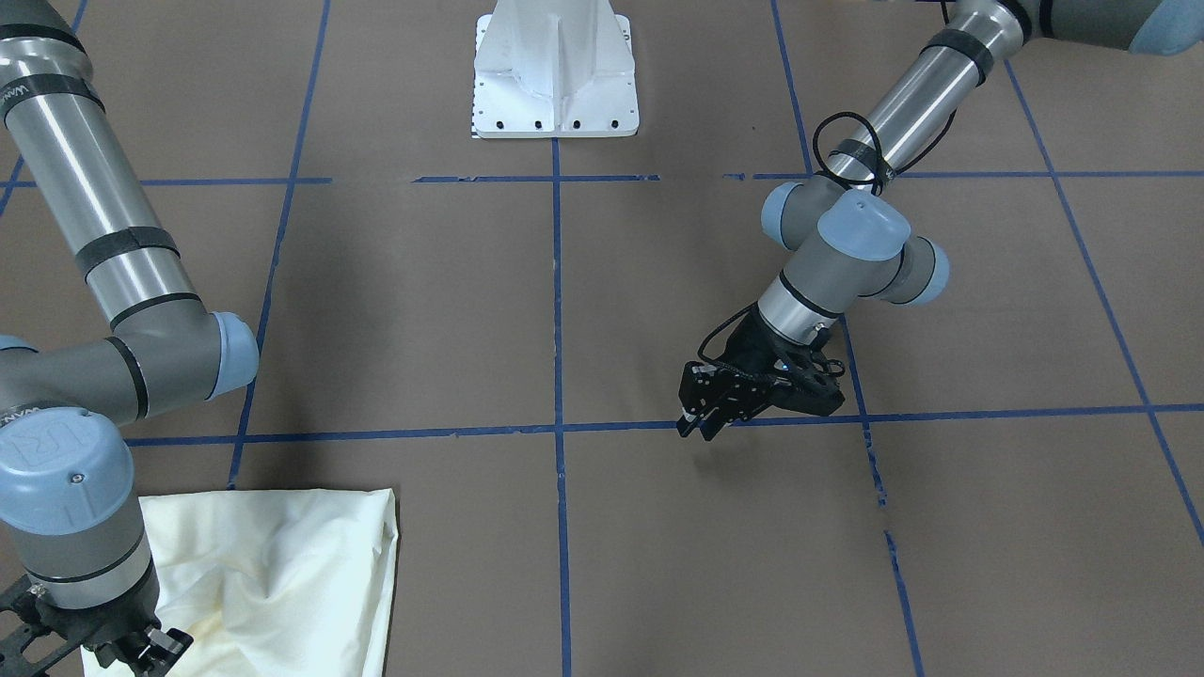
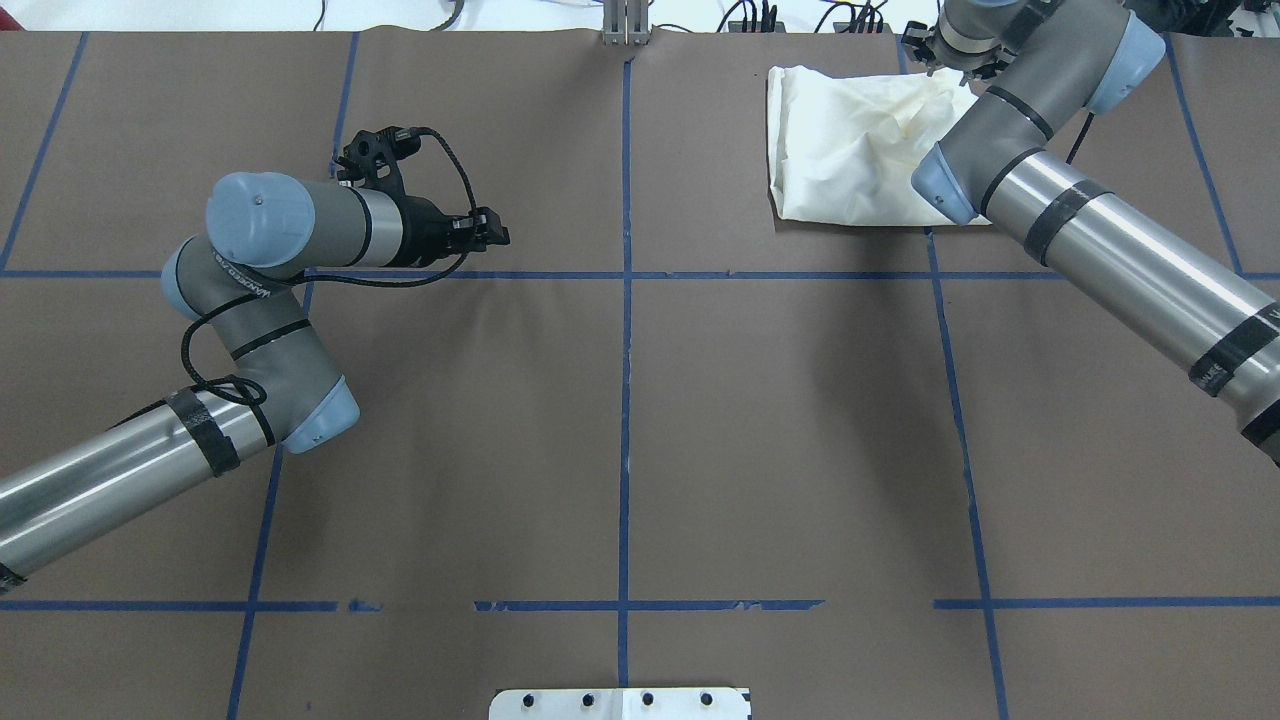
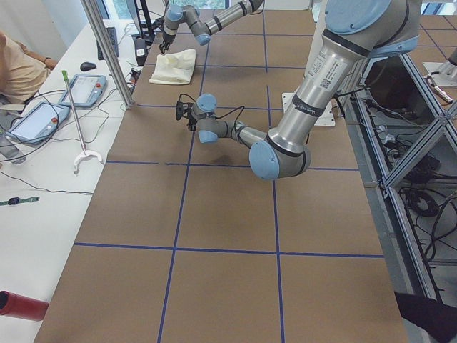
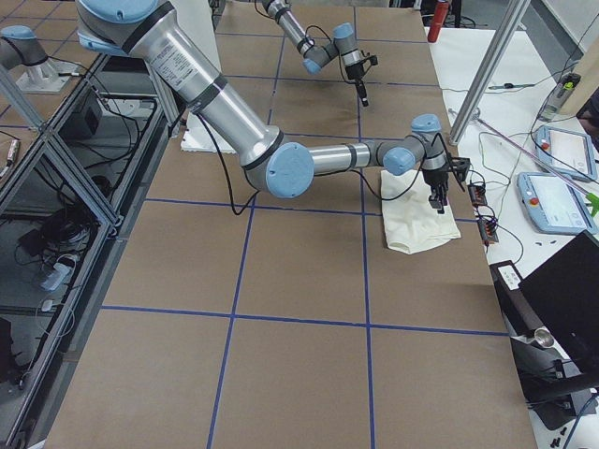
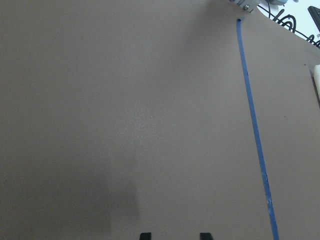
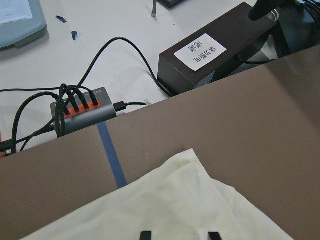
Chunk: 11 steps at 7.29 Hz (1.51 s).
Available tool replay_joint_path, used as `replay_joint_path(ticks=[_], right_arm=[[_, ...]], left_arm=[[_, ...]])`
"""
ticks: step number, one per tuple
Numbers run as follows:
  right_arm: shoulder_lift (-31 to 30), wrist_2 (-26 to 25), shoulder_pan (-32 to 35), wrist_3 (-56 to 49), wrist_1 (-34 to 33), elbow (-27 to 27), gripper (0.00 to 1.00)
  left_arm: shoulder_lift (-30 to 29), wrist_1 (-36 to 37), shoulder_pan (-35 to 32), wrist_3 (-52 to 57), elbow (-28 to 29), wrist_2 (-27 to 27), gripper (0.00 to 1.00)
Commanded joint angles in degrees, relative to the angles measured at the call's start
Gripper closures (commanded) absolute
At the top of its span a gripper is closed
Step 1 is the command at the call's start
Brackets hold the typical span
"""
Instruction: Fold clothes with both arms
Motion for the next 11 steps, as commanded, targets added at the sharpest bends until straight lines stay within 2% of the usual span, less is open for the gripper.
replay_joint_path(ticks=[1,5,6,7,11], right_arm=[[0.1,0.2,-0.1,0.0,1.8,-2.2,0.53],[0.2,0.9,-0.6,0.0,1.9,-3.9,0.69],[0.1,0.8,-0.6,-0.1,1.9,-4.0,0.82],[0.1,0.8,-0.1,-0.6,1.9,-4.0,1.0],[0.1,0.3,3.6,-5.2,1.9,-5.6,1.0]], left_arm=[[-0.1,0.0,0.0,0.0,0.0,0.0,0.57],[0.0,0.2,0.0,-0.3,-0.9,0.9,0.57],[0.0,0.2,0.0,-0.4,-1.0,0.9,0.57],[0.4,0.2,0.0,-0.3,-1.0,0.9,0.57],[0.8,0.1,0.2,-0.3,-1.0,0.9,0.56]])
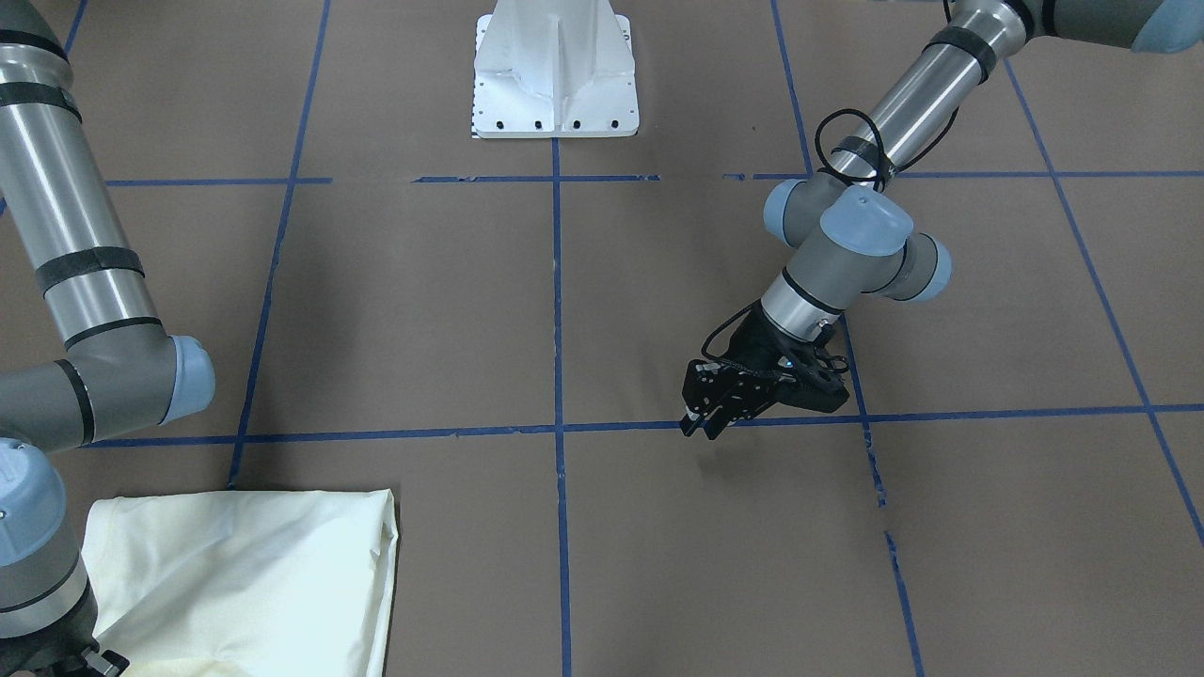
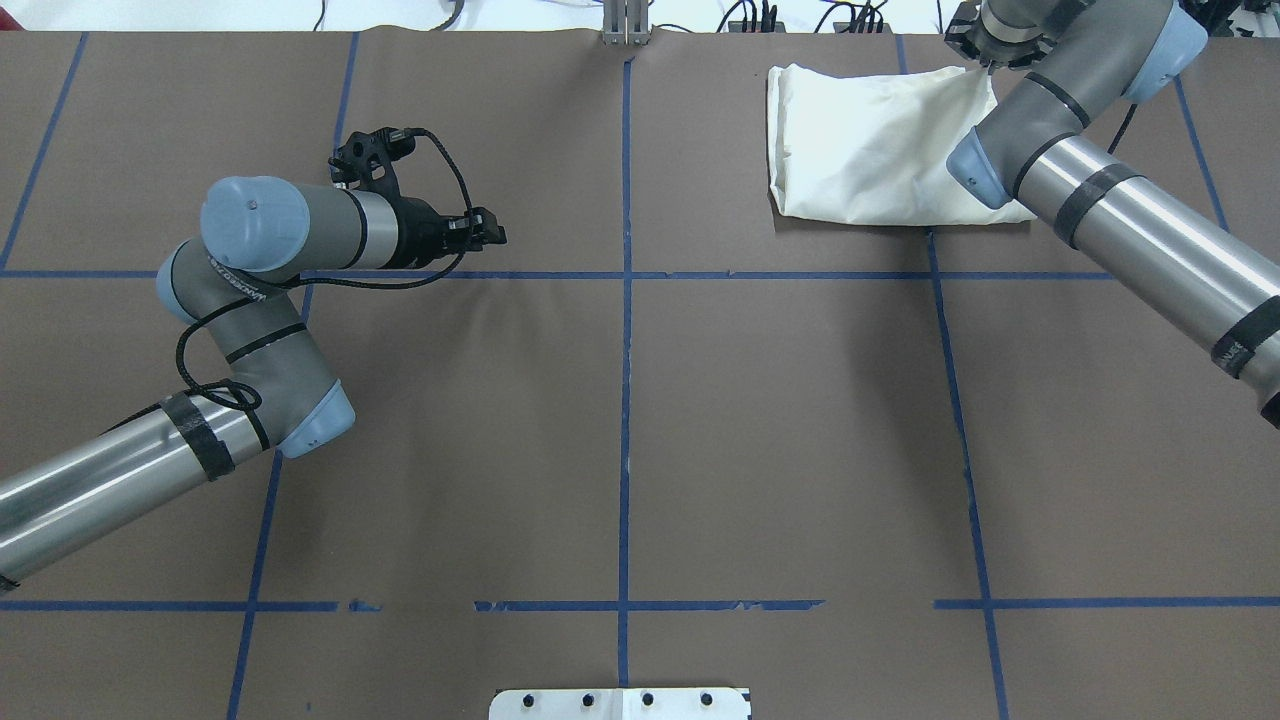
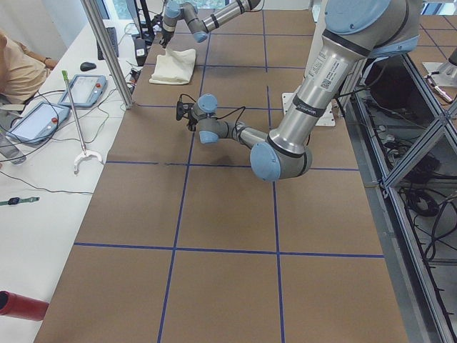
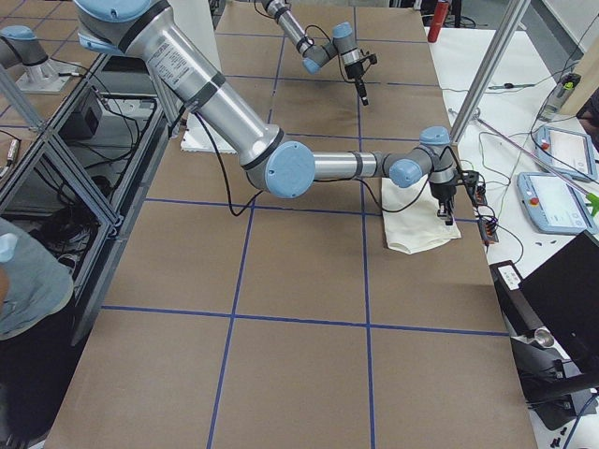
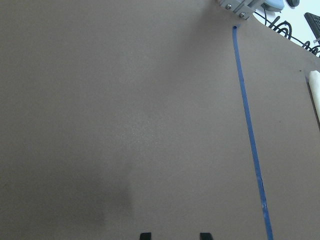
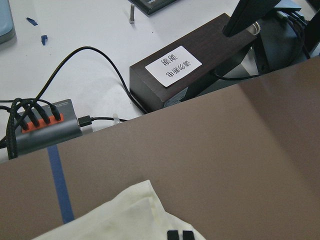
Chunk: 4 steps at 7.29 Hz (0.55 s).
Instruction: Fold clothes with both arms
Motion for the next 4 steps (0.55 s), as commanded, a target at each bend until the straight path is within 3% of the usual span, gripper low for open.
replay_joint_path(ticks=[1,2,4], right_arm=[[0.0,-1.2,0.6,-0.5,0.0,-1.4,0.92],[0.3,-1.8,0.6,-0.5,0.0,-1.4,0.01],[2.2,0.6,1.5,-0.4,0.0,-1.2,0.0]], left_arm=[[0.0,0.0,0.0,0.0,0.0,0.0,0.56],[0.0,0.0,0.0,0.0,0.0,-0.1,0.56],[0.0,0.1,0.1,-0.2,-1.0,-0.1,0.56]])
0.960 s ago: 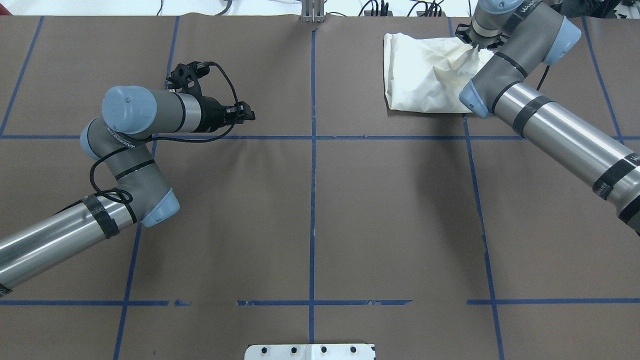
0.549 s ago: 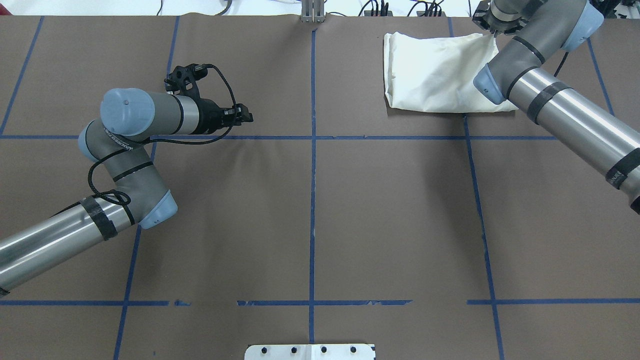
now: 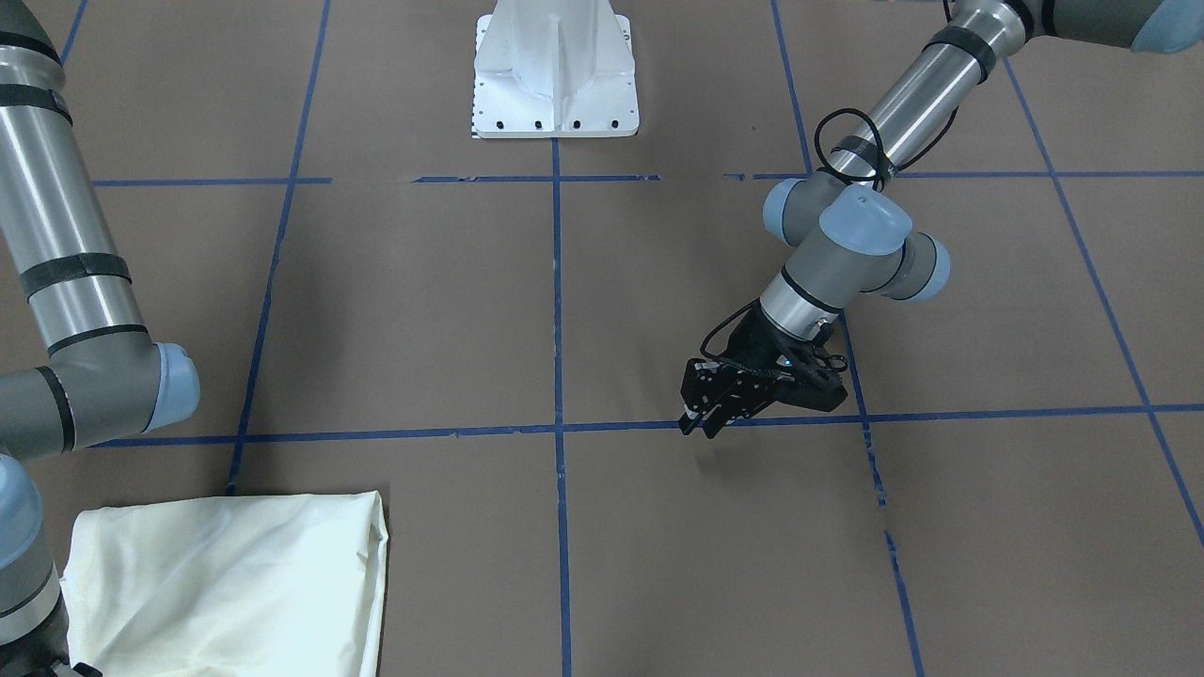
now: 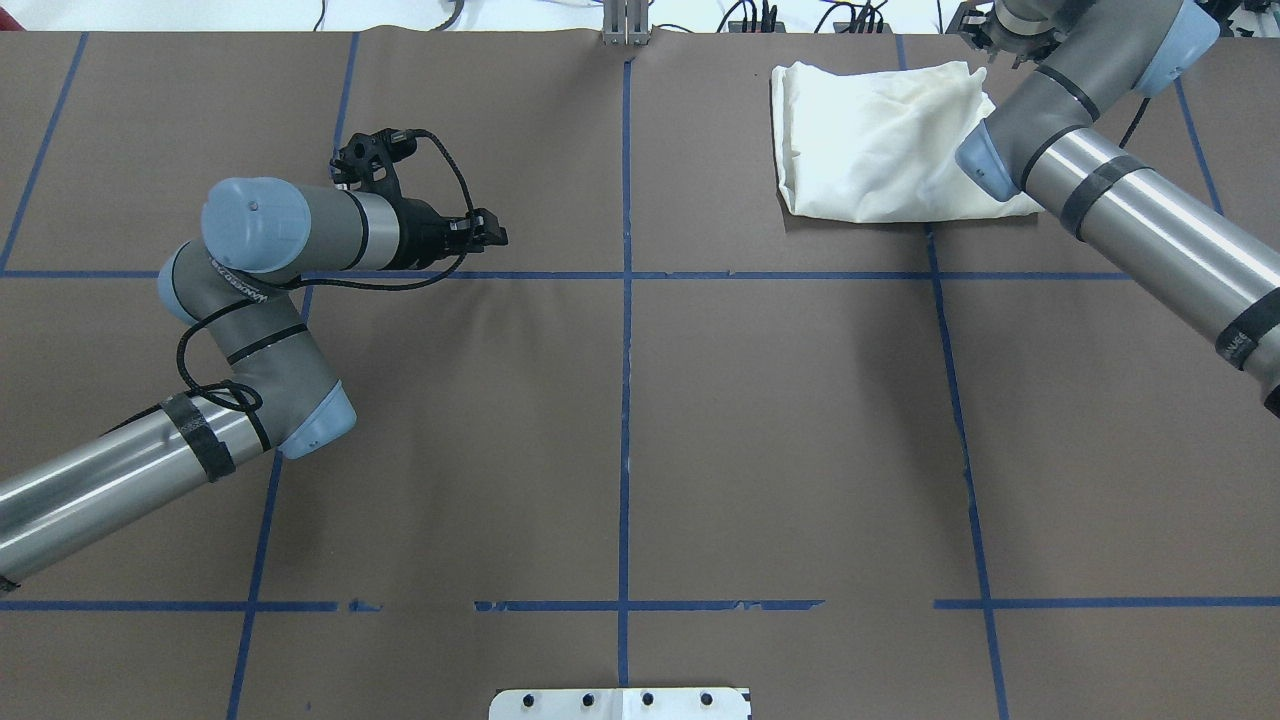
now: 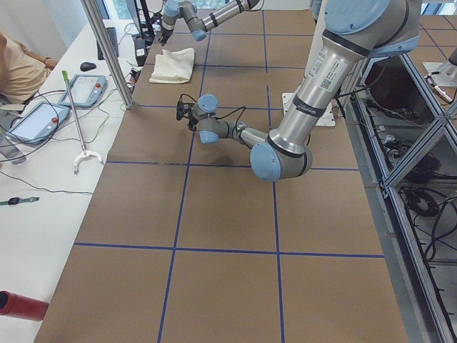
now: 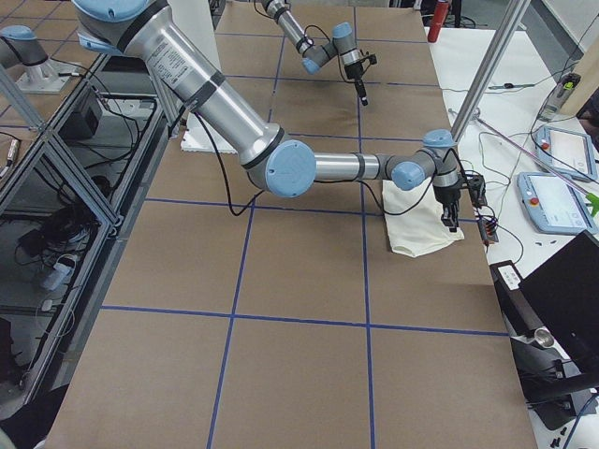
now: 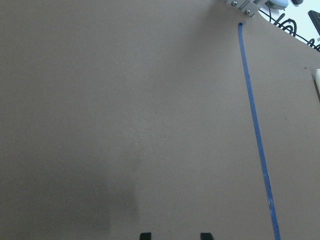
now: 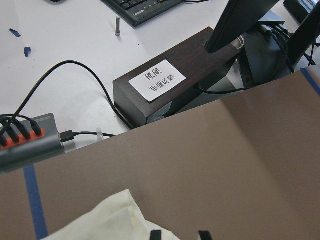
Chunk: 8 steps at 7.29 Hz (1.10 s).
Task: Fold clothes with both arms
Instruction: 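Lift the right gripper off the bundle while the left arm swings forward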
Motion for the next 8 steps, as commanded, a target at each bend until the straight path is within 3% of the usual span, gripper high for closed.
replay_joint_path(ticks=[1,3,4,8], right_arm=[[1.3,8.5,2.9,0.4,-0.2,1.8,0.0],[-0.1,18.6,3.4,4.3,-1.2,7.5,0.0],[-3.6,22.9,4.8,4.8,-1.2,12.2,0.0],[-9.6,31.2,9.7,0.7,-1.2,18.0,0.0]], left_arm=[[-1.1,0.2,0.3,-2.4,-0.9,0.0,0.56],[-5.0,0.3,1.4,-10.8,-0.7,0.0,0.56],[-7.5,0.3,2.7,-13.2,0.6,0.1,0.56],[-26.9,0.6,7.1,-11.3,21.9,6.0,0.55]])
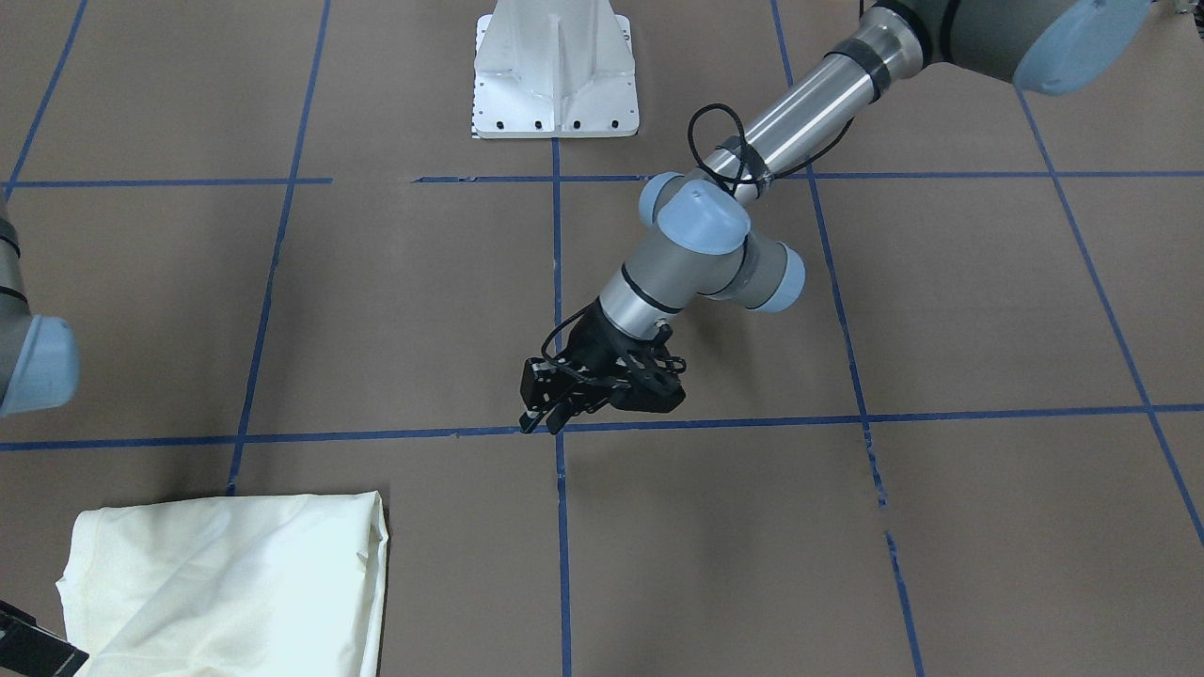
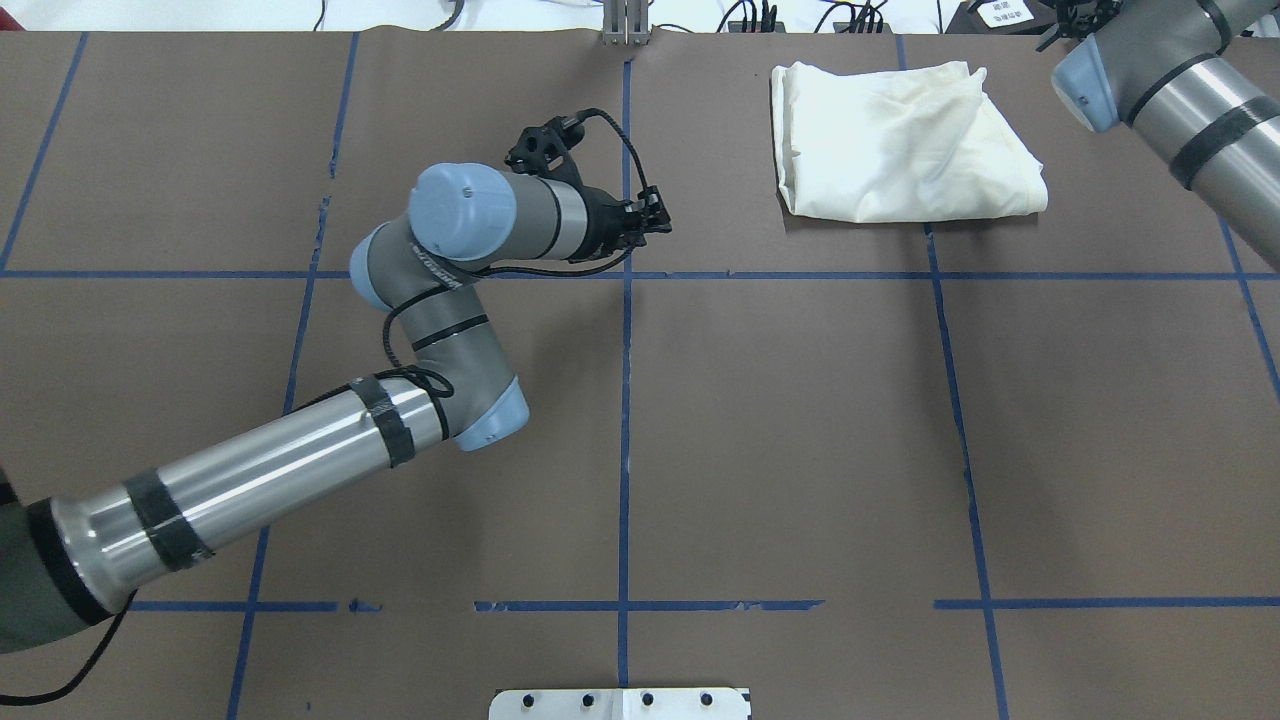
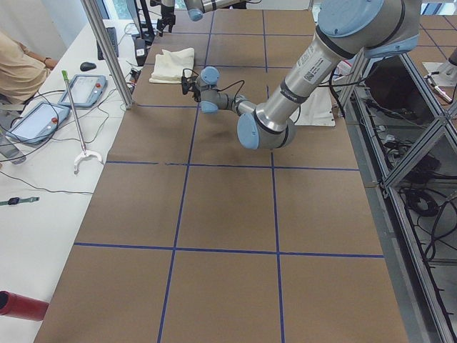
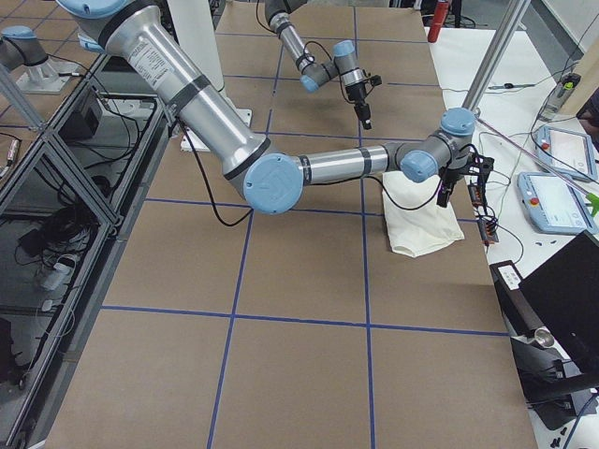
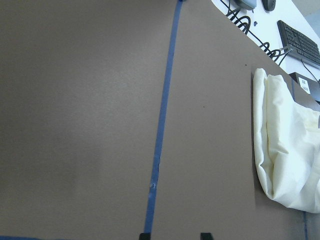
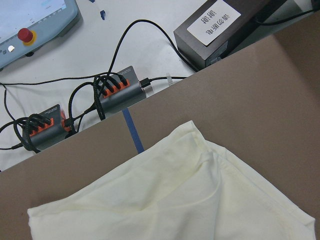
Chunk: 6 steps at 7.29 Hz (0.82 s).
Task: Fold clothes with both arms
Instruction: 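Lift the right gripper off the bundle while the left arm swings forward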
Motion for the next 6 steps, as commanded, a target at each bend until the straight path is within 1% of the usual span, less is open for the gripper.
replay_joint_path(ticks=[1,2,3,4,5,6], right_arm=[[-3.4,2.6,1.3,-1.5,0.0,3.2,0.0],[-4.0,2.5,1.3,-1.7,0.1,3.3,0.0],[-4.3,2.5,1.4,-1.8,0.2,3.5,0.0],[-4.7,2.3,1.4,-1.8,0.2,3.6,0.0],[-4.7,2.2,1.3,-1.8,0.2,3.6,0.0],[-4.6,2.0,1.2,-1.6,0.2,3.6,0.0]], left_arm=[[-8.7,-0.8,1.8,1.6,10.5,4.0,0.54],[-11.9,-4.3,2.7,1.7,16.2,7.6,0.48],[-16.1,-5.8,3.0,1.5,21.7,9.8,0.42],[-16.7,-7.3,3.6,1.4,23.3,11.8,0.37],[-17.9,-8.2,4.1,1.2,24.7,13.6,0.35],[-19.1,-8.2,5.4,1.2,26.8,18.1,0.35]])
